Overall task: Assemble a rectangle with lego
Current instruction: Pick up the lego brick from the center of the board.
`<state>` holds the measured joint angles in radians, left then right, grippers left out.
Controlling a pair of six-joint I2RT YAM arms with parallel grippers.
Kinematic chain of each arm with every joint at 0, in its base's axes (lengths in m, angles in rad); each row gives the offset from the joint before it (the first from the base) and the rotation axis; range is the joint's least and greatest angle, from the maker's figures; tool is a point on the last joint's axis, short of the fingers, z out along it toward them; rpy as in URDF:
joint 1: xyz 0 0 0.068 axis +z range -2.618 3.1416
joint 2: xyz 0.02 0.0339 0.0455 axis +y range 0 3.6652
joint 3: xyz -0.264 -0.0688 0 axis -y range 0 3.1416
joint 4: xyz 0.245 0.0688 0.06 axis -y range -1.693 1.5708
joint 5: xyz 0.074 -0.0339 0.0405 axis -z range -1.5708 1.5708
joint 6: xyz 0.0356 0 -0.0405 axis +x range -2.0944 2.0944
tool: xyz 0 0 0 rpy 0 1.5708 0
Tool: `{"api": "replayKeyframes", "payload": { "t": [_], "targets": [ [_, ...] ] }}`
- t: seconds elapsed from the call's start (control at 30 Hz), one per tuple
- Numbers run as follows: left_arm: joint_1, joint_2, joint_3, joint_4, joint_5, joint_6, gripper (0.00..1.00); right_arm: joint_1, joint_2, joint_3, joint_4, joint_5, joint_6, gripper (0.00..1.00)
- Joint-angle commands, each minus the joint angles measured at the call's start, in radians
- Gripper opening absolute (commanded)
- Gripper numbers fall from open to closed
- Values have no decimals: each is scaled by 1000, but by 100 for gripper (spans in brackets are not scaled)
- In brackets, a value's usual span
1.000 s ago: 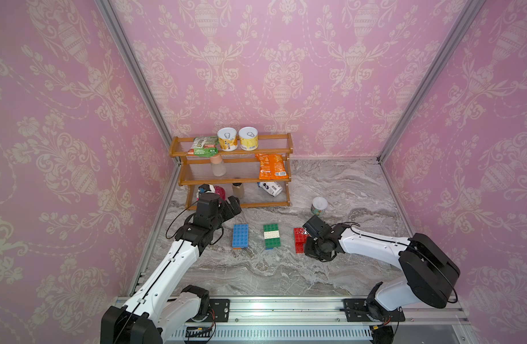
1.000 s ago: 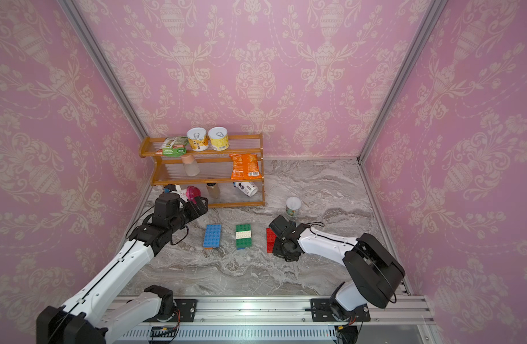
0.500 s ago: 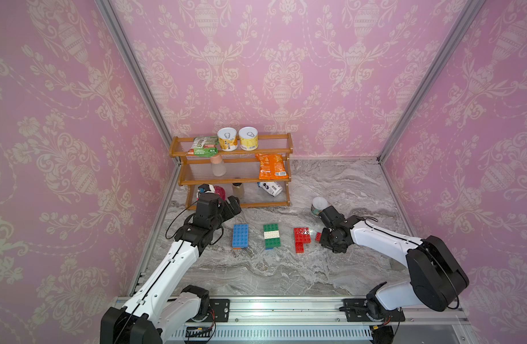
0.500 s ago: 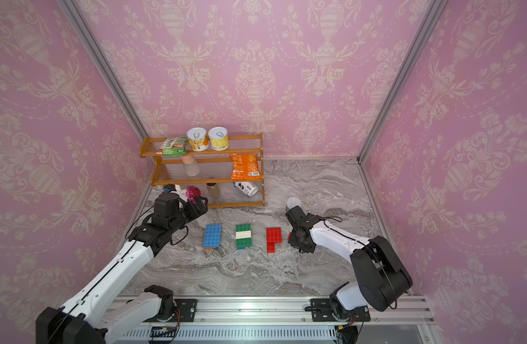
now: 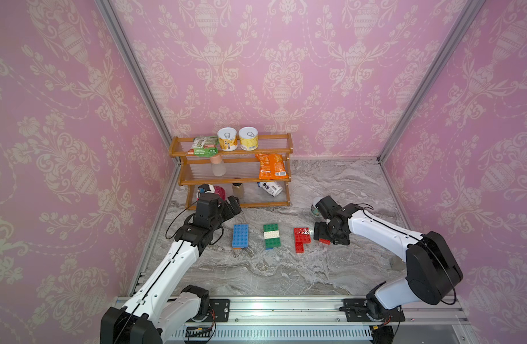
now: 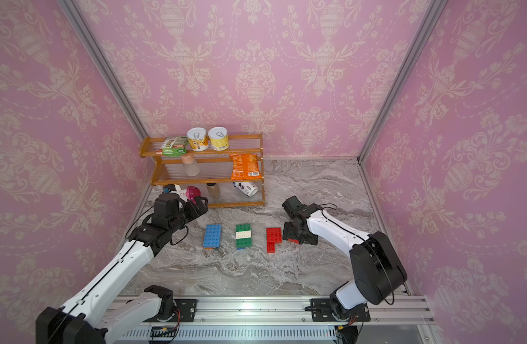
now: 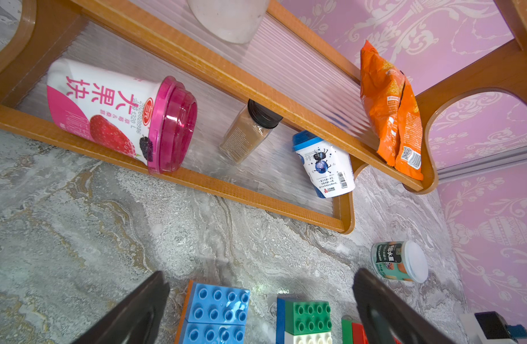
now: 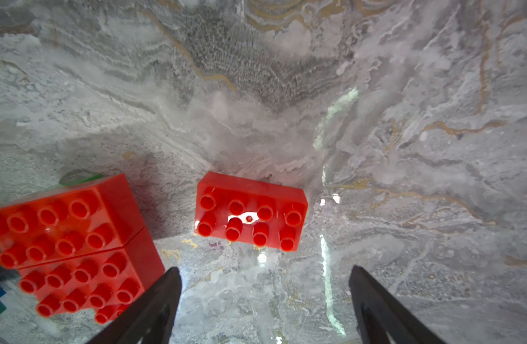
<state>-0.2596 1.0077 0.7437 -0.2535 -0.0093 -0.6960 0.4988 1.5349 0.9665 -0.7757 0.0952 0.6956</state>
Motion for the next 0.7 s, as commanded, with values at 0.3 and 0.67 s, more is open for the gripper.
{"api": "replayKeyframes", "payload": {
  "t": [0.3,0.67],
  "targets": [
    [-8,-3,1,-12,-15,10,99,-18,134,64,32,2,-36,84],
    [-7,1,4,-18,-14,15,99,-40,146,54,58,-14,-2,83]
  ]
}}
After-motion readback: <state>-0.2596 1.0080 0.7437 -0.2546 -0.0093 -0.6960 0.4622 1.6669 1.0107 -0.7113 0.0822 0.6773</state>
